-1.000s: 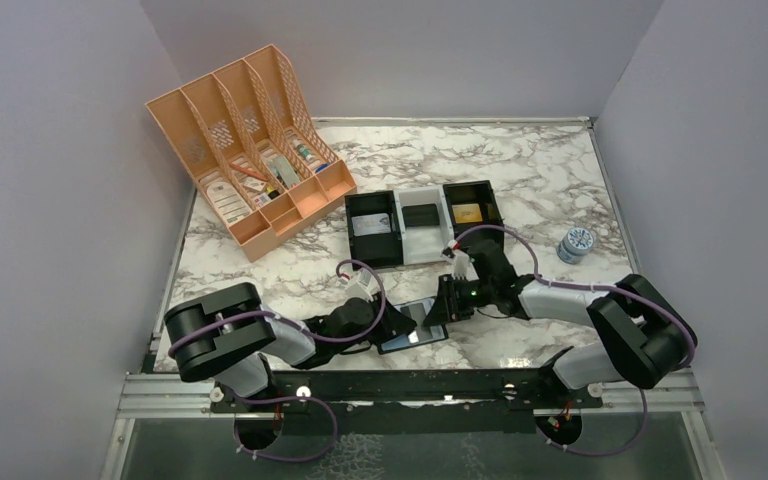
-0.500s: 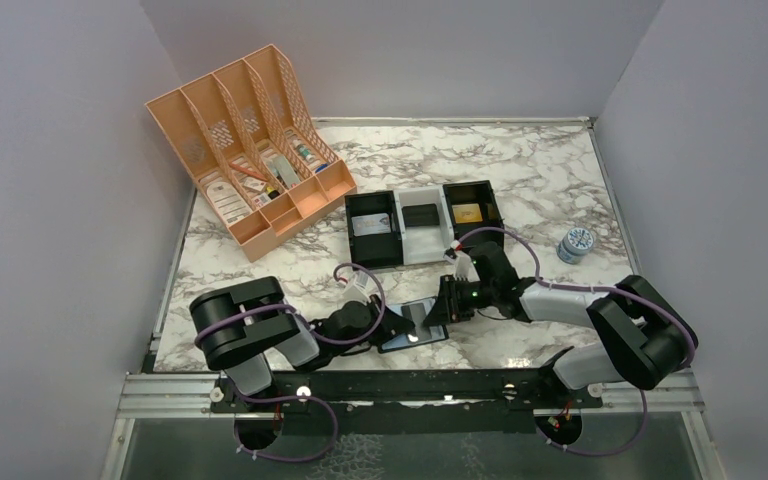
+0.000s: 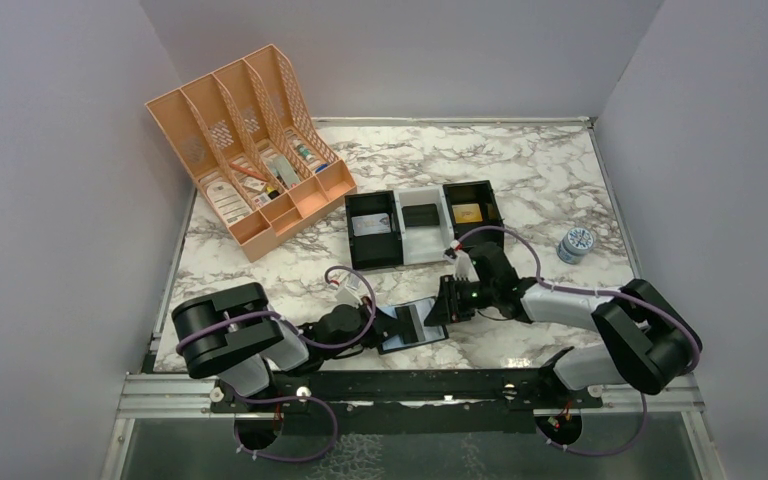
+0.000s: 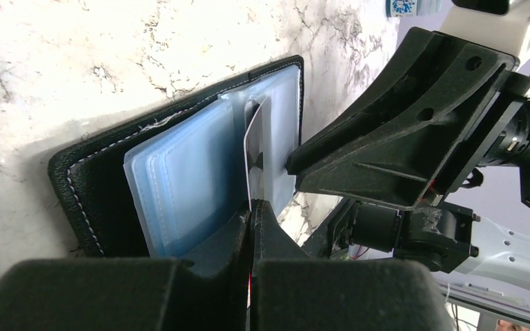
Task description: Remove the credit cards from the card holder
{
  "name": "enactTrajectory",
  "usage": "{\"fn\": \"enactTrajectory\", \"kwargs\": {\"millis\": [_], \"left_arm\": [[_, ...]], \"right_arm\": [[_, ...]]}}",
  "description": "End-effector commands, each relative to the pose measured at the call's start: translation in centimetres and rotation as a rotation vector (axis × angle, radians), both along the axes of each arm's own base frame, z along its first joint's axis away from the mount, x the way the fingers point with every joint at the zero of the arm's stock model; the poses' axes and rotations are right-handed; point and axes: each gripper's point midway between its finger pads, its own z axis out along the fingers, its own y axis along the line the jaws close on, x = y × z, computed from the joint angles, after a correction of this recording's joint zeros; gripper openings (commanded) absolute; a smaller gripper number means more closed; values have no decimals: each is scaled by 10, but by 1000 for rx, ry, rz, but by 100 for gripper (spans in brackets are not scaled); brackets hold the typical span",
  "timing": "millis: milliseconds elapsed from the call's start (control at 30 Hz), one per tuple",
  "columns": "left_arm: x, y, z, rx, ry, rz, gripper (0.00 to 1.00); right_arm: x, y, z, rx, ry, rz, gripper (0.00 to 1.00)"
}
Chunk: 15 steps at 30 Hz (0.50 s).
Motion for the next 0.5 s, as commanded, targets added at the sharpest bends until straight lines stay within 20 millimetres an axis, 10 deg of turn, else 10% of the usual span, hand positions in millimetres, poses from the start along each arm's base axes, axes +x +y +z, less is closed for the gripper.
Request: {"fn": "enactTrajectory", "kwargs": {"millis": [0,167,467], "left_arm": [[-3,7,-13,71,1,-9,0],[-2,4,-12,70,-3,-14,4],[-2,-2,-11,67,-1,-30,11]], "right_arm": [[8,-3,13,-13,-92,14,22],[11,10,39,69,-131,62,23],[-1,7,0,2,-23,100,24]]}}
